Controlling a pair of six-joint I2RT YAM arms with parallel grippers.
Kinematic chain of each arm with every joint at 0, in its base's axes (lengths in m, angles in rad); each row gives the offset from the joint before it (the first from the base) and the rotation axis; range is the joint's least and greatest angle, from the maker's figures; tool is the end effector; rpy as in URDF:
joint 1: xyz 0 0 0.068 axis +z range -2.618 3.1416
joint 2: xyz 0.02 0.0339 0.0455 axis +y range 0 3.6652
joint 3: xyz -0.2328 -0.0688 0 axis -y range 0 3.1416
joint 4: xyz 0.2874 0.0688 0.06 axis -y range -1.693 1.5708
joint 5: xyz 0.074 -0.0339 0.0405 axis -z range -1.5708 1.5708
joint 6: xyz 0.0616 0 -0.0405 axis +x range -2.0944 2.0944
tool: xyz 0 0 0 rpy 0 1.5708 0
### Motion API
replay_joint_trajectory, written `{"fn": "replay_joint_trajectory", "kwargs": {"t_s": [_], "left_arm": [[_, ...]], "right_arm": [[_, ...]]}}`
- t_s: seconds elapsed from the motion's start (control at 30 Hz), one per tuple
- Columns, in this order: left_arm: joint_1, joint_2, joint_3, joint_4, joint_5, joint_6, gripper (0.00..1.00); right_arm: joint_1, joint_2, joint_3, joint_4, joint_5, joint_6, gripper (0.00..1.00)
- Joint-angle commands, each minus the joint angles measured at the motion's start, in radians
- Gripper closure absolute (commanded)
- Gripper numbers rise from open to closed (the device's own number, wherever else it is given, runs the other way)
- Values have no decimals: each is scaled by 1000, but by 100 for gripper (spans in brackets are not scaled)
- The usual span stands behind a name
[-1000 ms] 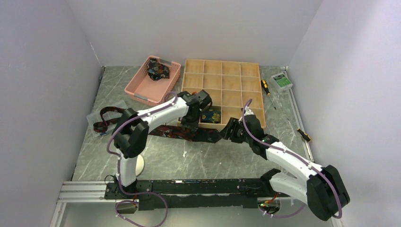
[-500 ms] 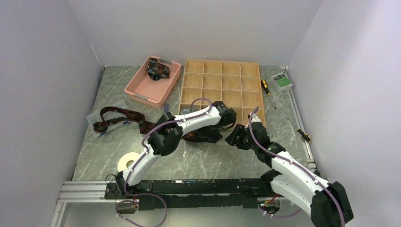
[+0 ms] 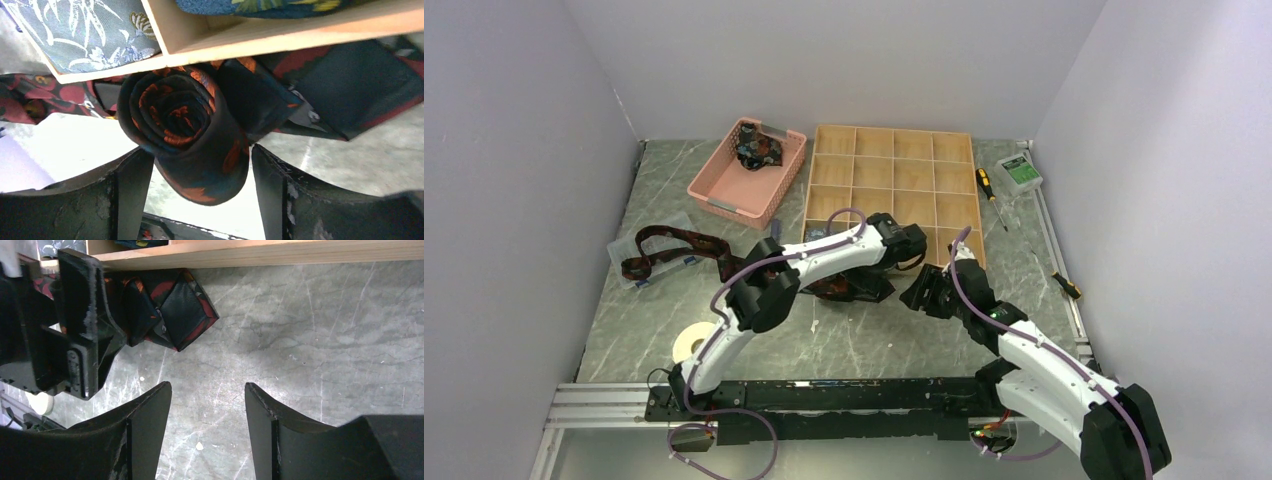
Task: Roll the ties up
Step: Roll the tie at the center of the board.
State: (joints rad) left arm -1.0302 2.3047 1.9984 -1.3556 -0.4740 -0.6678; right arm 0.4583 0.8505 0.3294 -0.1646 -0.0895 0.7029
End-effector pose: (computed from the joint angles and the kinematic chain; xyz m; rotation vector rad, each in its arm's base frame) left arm 0.2590 -0.3768 0.1286 0.5339 2.7434 0.5416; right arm 0.2221 0.1157 0.1117 0.2377 2.3433 0.7003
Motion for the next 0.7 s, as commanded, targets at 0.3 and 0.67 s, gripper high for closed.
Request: {"fn": "replay_joint_trajectory", "kwargs": {"t_s": [0.3,0.67], "left_arm": [[109,-374,-299,356,248,9,23],[287,-792,-806,809,413,-19,23]], "right_arm": [[-5,37,26,108,-184,-21,26],[53,256,215,266,-309,34,17]]}}
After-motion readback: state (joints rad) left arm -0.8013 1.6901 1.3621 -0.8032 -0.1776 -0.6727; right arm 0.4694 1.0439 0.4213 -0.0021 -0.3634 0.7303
